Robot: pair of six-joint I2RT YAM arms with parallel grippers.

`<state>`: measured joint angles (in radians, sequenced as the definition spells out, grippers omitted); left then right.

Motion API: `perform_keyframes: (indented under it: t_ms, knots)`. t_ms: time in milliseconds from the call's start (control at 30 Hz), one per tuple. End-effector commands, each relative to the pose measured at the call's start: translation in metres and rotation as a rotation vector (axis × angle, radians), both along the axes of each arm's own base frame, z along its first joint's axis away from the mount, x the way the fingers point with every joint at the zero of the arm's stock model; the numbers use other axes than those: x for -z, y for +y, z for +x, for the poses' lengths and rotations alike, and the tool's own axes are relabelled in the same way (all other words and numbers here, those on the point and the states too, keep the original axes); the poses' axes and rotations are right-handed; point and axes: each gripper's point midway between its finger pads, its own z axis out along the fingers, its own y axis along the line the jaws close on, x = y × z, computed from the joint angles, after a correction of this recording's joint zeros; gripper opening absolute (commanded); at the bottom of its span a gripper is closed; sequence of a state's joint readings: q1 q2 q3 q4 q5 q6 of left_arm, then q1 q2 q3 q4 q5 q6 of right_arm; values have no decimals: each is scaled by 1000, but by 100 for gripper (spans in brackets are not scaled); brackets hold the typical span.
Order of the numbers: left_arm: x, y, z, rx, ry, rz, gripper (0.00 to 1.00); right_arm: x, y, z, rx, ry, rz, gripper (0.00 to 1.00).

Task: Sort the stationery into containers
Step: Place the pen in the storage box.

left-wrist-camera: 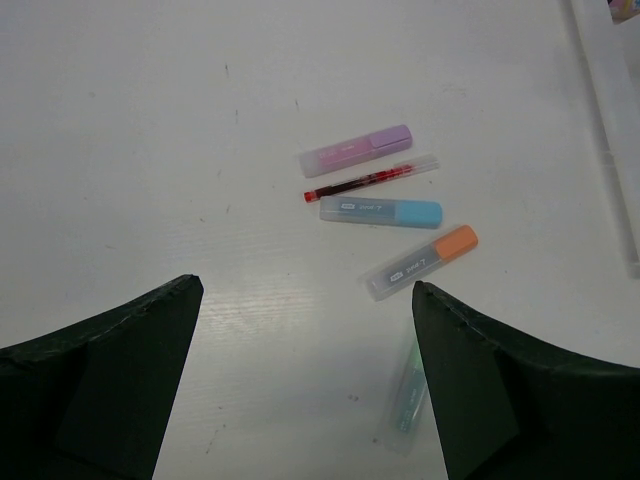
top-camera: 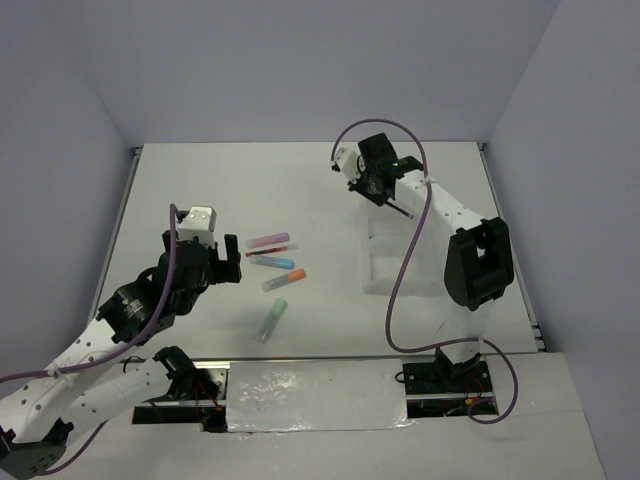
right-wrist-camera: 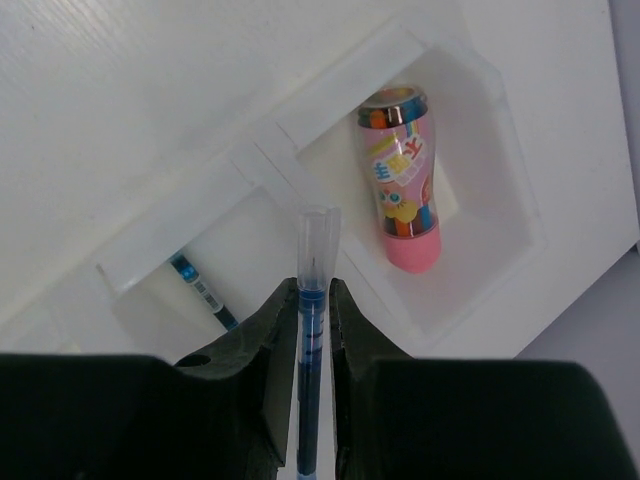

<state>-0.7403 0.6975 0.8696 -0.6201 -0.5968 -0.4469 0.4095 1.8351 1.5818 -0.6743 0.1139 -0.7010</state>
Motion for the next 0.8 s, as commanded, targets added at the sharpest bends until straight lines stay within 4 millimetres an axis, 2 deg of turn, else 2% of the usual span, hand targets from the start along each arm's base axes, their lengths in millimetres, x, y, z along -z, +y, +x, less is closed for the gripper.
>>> perform_keyframes:
  t_ms: [0, 233, 300, 400, 433, 500, 533, 633, 767]
  knots:
    - [-7, -2, 5, 1, -29, -10, 99, 3, -7, 8, -13, -31, -1, 0]
    - [-7, -2, 5, 2, -28, -8, 99, 6, -15, 6, -25, -55, 68, 3]
    - [-8, -2, 5, 1, -29, -8, 99, 13, -18, 3, -26, -38, 64, 5]
    - [-7, -2, 4, 0, -29, -8, 99, 23, -30, 5, 11, -29, 38, 12]
    - [-7, -2, 5, 0, -28, -7, 99, 27, -33, 6, 22, -15, 31, 20]
    - [-7, -1, 5, -1, -28, -5, 99, 26, -34, 8, 35, -17, 32, 25]
    - [-6, -2, 5, -1, -26, -5, 99, 24, -31, 7, 34, -9, 42, 99]
    - [-6, -2, 5, 0, -24, -3, 99, 13, -25, 5, 30, -4, 82, 100]
    - [-6, -2, 5, -3, -23, -2, 99, -30, -8, 1, 0, -79, 168, 100]
